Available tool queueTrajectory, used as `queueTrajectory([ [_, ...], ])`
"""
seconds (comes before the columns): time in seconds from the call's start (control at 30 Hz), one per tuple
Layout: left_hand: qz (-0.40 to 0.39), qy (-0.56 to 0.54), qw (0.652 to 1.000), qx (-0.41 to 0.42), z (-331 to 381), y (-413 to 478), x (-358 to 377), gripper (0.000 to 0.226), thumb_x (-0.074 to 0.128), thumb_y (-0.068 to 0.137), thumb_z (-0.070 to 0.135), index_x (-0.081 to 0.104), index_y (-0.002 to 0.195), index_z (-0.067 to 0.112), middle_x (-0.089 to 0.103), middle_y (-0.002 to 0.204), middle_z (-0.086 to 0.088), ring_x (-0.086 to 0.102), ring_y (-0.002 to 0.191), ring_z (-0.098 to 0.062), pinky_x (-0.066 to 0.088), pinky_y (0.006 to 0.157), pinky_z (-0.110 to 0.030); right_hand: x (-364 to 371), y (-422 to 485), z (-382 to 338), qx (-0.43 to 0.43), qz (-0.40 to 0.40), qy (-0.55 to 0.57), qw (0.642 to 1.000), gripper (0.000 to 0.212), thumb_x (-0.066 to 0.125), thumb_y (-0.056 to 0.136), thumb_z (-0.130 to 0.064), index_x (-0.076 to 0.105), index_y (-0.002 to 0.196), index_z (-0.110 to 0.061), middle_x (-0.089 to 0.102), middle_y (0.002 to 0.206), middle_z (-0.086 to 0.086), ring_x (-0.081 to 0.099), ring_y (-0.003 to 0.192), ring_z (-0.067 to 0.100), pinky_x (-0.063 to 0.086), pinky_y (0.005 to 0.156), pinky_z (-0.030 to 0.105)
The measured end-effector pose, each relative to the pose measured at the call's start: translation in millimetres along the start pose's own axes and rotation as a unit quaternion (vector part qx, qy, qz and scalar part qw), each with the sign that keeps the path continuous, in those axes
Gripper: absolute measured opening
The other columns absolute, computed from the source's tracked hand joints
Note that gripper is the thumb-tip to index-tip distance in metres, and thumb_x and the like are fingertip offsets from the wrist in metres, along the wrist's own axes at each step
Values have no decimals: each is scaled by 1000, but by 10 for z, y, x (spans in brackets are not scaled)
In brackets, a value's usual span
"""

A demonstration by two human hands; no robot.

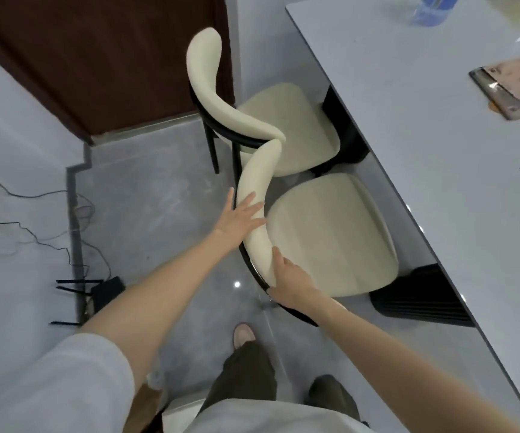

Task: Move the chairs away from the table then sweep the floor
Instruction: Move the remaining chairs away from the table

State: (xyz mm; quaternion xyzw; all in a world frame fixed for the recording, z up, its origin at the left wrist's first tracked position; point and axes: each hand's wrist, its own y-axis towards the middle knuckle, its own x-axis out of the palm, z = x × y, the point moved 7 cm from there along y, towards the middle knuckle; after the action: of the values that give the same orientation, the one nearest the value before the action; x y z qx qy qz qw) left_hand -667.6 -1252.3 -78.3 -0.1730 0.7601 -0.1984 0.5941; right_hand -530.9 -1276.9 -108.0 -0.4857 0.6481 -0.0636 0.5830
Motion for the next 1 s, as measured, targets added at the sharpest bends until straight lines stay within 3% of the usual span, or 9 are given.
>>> queueTrajectory([
  [0.23, 7, 28, 999, -22, 77, -79, 60, 67, 46, 95, 9, 16, 149, 35, -2, 161, 0, -16, 147, -28, -8, 110, -67, 39, -60, 16, -20, 17, -35, 999, 85, 57, 82, -16, 6, 150, -10, 53, 127, 14, 56, 110, 38, 46, 86, 39],
  [0.47, -12, -22, 997, -69, 537, -576, 200, 60, 42, 98, 12, 20, 150, 32, 2, 161, -2, -12, 148, -28, -6, 112, -66, 346, -474, 185, -90, -20, -101, 991, 85, 58, 86, -20, 5, 151, -9, 51, 131, 15, 55, 111, 36, 46, 92, 40],
  [0.7, -27, -90, 983, -160, 1388, -1275, 465, 58, 43, 97, 12, 24, 149, 31, 5, 161, -1, -9, 148, -28, -6, 111, -66, 834, -1154, 547, -186, -57, -173, 966, 88, 58, 85, -22, 3, 152, -9, 53, 129, 16, 56, 111, 35, 45, 91, 37],
  [1.0, -20, -180, 948, -261, 2644, -1966, 667, 54, 46, 96, 15, 31, 145, 29, 12, 159, -2, -7, 148, -29, -7, 110, -65, 1300, -2002, 1270, -230, -103, -228, 941, 92, 60, 82, -17, 1, 153, -17, 53, 128, 15, 54, 111, 35, 45, 91, 37],
])
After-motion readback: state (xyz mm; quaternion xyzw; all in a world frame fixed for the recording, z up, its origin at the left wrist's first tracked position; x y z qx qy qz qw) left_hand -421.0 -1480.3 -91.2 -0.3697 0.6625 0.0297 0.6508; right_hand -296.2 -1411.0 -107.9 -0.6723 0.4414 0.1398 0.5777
